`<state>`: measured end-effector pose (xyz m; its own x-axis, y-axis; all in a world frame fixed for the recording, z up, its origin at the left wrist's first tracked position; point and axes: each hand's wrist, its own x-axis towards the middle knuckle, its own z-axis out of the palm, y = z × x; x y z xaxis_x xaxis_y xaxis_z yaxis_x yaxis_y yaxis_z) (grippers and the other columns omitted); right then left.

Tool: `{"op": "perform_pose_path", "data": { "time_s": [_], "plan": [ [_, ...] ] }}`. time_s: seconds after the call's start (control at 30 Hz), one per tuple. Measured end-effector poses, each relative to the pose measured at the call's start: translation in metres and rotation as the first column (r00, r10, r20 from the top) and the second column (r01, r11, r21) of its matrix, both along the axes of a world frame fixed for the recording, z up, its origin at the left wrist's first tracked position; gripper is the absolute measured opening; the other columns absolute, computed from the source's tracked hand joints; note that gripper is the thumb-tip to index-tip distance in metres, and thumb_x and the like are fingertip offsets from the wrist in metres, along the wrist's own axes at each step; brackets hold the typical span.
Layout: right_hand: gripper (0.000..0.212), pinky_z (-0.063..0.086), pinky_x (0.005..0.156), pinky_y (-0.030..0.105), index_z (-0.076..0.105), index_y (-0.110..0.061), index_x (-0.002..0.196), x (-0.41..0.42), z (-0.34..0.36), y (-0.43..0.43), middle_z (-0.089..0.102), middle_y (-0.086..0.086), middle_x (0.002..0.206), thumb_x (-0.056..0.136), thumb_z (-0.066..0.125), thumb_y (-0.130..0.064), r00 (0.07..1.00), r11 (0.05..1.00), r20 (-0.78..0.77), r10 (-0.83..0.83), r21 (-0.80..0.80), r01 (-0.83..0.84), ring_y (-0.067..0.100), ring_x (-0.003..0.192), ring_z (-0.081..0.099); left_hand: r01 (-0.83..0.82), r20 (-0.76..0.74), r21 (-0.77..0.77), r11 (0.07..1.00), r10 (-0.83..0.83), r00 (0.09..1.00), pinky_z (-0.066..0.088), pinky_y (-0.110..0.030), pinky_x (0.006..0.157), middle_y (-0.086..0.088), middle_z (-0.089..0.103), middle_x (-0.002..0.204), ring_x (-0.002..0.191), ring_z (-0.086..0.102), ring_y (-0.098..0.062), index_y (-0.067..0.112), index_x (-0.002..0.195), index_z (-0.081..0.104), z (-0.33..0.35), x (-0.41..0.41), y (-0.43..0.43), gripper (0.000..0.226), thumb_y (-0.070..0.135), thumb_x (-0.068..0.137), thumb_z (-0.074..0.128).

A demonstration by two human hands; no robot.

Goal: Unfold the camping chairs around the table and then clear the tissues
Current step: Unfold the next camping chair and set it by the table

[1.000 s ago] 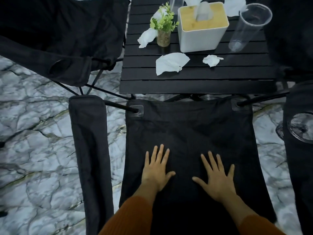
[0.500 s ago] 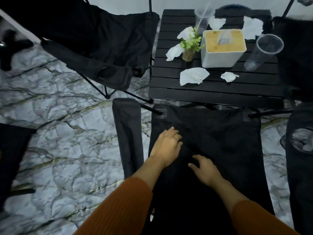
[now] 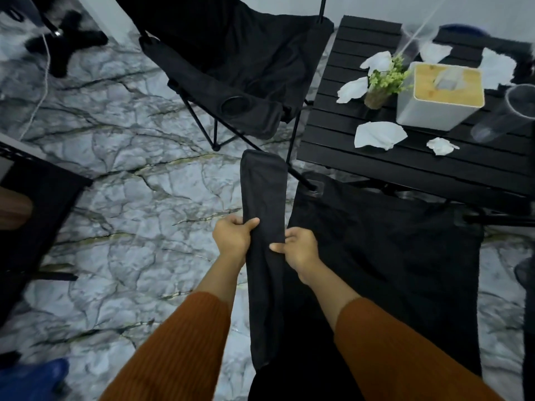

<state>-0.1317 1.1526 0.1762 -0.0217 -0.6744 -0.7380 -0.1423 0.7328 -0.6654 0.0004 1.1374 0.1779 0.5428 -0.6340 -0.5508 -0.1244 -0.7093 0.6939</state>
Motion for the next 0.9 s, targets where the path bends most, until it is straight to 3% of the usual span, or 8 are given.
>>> {"op": "perform_pose_path", "data": {
  "time_s": [0.07,0.13,0.23,0.37,0.5,0.63,0.77,0.9],
  "plan": [
    [0.025,0.050,0.059,0.018,0.064,-0.016,0.087,0.001,-0.005,0.005,0.064,-0.001,0.076,0.075,0.078,0.001,0.992,0.997,-0.120,0.026,-0.075,-0.035,0.015,0.076,0.067,-0.011,0.012,-0.006,1.000,0.011,1.000,0.055,-0.036,0.066,-0.005,0.066,0.066,0.069,0.065,-0.024,0.009,0.061,0.058,-0.004,0.000,0.004,0.027,0.014,0.074,0.082],
    [0.052,0.046,0.056,0.012,0.059,-0.022,0.119,-0.001,-0.007,0.012,0.059,-0.002,0.074,0.077,0.075,0.002,0.989,0.985,-0.137,0.046,-0.161,-0.068,0.006,0.068,0.062,0.008,-0.075,-0.014,1.000,-0.009,0.997,0.056,-0.034,0.066,-0.010,0.070,0.076,0.074,0.069,-0.026,0.005,0.083,0.068,-0.003,0.003,0.012,0.016,0.011,0.075,0.080],
    [0.083,0.050,0.061,0.010,0.040,-0.042,0.140,-0.008,-0.010,0.026,0.056,-0.009,0.078,0.080,0.068,0.007,0.979,0.946,-0.062,0.192,-0.253,-0.202,0.000,0.063,0.057,0.119,-0.169,-0.118,0.986,-0.138,0.976,0.058,-0.029,0.066,-0.008,0.070,0.091,0.081,0.071,-0.020,0.027,0.125,0.053,0.008,0.010,0.040,0.057,0.004,0.078,0.077],
    [0.073,0.043,0.066,0.006,0.042,-0.031,0.144,-0.016,-0.015,0.042,0.044,-0.015,0.081,0.084,0.068,0.002,0.912,0.894,-0.190,0.364,-0.204,-0.399,-0.004,0.064,0.049,0.170,-0.167,-0.109,0.979,-0.186,0.968,0.059,-0.021,0.064,-0.014,0.068,0.095,0.077,0.070,-0.018,0.025,0.143,0.042,0.008,0.009,0.075,0.074,-0.002,0.081,0.072],
    [0.073,0.046,0.065,0.005,0.037,-0.027,0.146,-0.020,-0.006,0.051,0.051,-0.013,0.079,0.084,0.070,-0.006,0.885,0.862,-0.204,0.419,-0.216,-0.459,-0.006,0.062,0.057,0.166,-0.110,-0.054,0.985,-0.171,0.979,0.059,-0.039,0.080,-0.015,0.068,0.100,0.090,0.069,-0.026,0.016,0.146,0.039,0.013,0.002,0.078,0.074,0.001,0.082,0.072],
    [0.068,0.049,0.093,0.028,0.036,-0.024,0.147,-0.036,0.024,0.067,0.058,0.000,0.105,0.087,0.070,-0.023,0.803,0.804,-0.260,0.537,-0.130,-0.580,0.013,0.091,0.057,0.237,-0.063,-0.014,0.971,-0.237,0.969,0.054,-0.043,0.093,-0.012,0.063,0.120,0.104,0.065,-0.028,0.015,0.149,0.031,0.037,0.003,0.089,0.077,0.017,0.085,0.073],
    [0.053,0.046,0.089,0.022,0.051,-0.014,0.136,-0.061,0.068,0.098,0.061,0.005,0.111,0.088,0.069,-0.026,0.706,0.743,-0.303,0.640,0.013,-0.669,0.015,0.098,0.058,0.423,0.046,0.097,0.901,-0.429,0.902,0.046,-0.037,0.099,-0.016,0.054,0.137,0.122,0.056,-0.030,0.009,0.146,0.039,0.075,0.009,0.122,0.066,0.023,0.089,0.068],
    [0.045,0.049,0.091,0.027,0.058,-0.011,0.127,-0.073,0.116,0.124,0.065,0.011,0.116,0.087,0.069,-0.025,0.651,0.727,-0.415,0.636,0.038,-0.686,0.022,0.105,0.063,0.558,0.139,0.185,0.809,-0.583,0.800,0.043,-0.033,0.106,-0.012,0.055,0.140,0.128,0.052,-0.025,0.005,0.136,0.052,0.121,0.020,0.157,0.049,0.024,0.092,0.064]
  ]
}}
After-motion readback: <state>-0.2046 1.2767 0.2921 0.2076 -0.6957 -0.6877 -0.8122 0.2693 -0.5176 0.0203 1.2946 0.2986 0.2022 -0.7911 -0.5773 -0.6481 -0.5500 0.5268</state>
